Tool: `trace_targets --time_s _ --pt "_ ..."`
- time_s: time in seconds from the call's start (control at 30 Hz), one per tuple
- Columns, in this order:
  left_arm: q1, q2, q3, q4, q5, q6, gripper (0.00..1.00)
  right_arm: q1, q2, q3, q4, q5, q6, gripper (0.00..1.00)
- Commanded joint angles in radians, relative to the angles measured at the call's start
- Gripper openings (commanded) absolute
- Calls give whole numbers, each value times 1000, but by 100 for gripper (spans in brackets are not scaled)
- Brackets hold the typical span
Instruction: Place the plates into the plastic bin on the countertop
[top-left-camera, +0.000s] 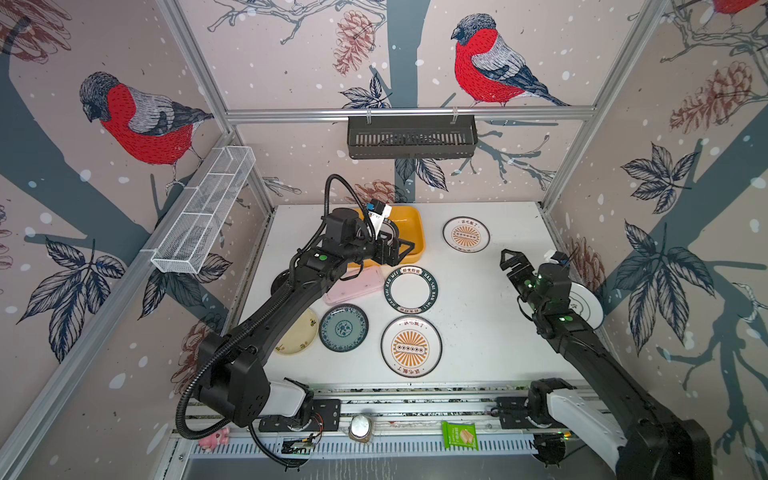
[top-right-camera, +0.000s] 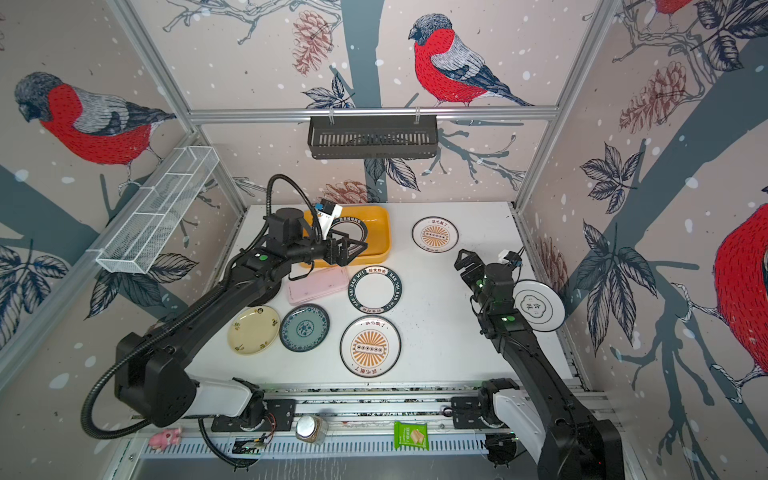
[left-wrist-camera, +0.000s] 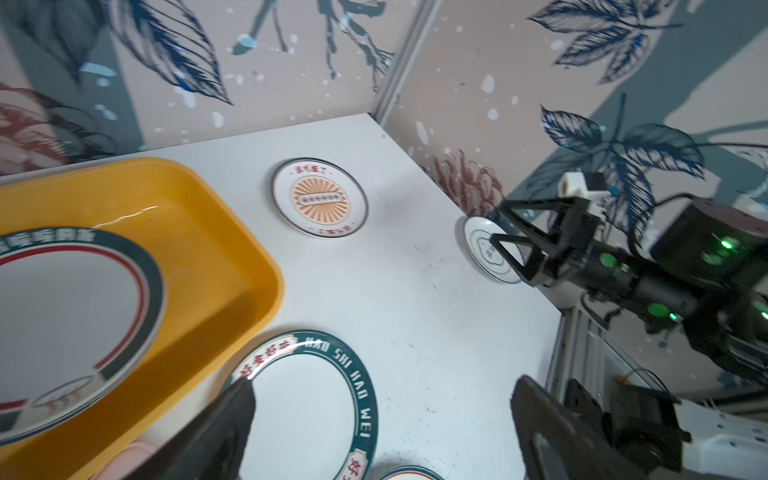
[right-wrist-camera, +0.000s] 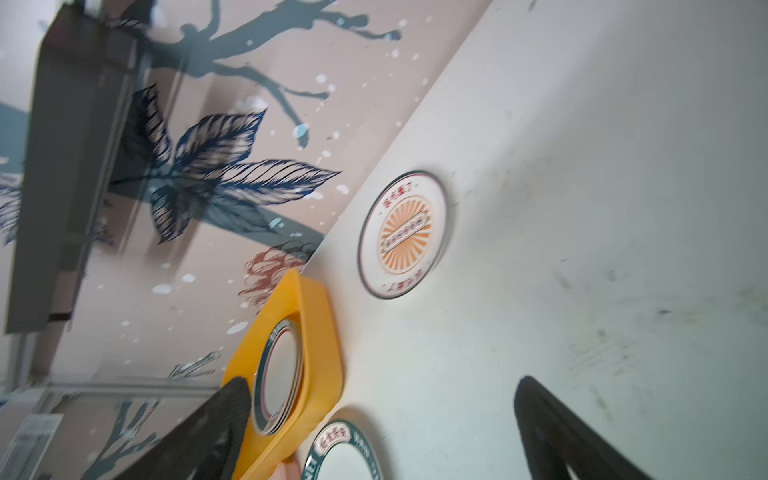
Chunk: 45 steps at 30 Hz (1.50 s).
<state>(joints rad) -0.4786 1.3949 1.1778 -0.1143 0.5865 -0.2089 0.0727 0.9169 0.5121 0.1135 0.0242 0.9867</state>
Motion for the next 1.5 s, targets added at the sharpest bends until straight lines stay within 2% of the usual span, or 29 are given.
trace_targets --time_s 0.0,0.13,0.23,0.6,0.77,1.03,1.23,1.47 --pt "-68 -1 -25 84 40 21 96 -101 -21 -3 -125 39 -46 100" --pt "-180 36 -33 106 75 5 96 -247 -43 -5 -183 35 -65 100" --pt "-229 49 -11 55 44 38 96 -335 -38 -13 -230 40 -84 100" --pt "-239 42 -26 83 72 20 94 -683 -111 -142 -307 -68 -101 100" --pt "-239 45 -23 81 75 25 91 -815 -77 -178 -267 -145 -129 100" --pt "-240 56 -19 75 73 26 90 -888 -13 -230 -146 -203 -108 95" --pt "-239 64 -16 71 71 29 90 -895 43 -255 -67 -229 -83 89" --pt "-239 64 -17 69 67 32 90 -895 159 -240 -8 -284 -80 76"
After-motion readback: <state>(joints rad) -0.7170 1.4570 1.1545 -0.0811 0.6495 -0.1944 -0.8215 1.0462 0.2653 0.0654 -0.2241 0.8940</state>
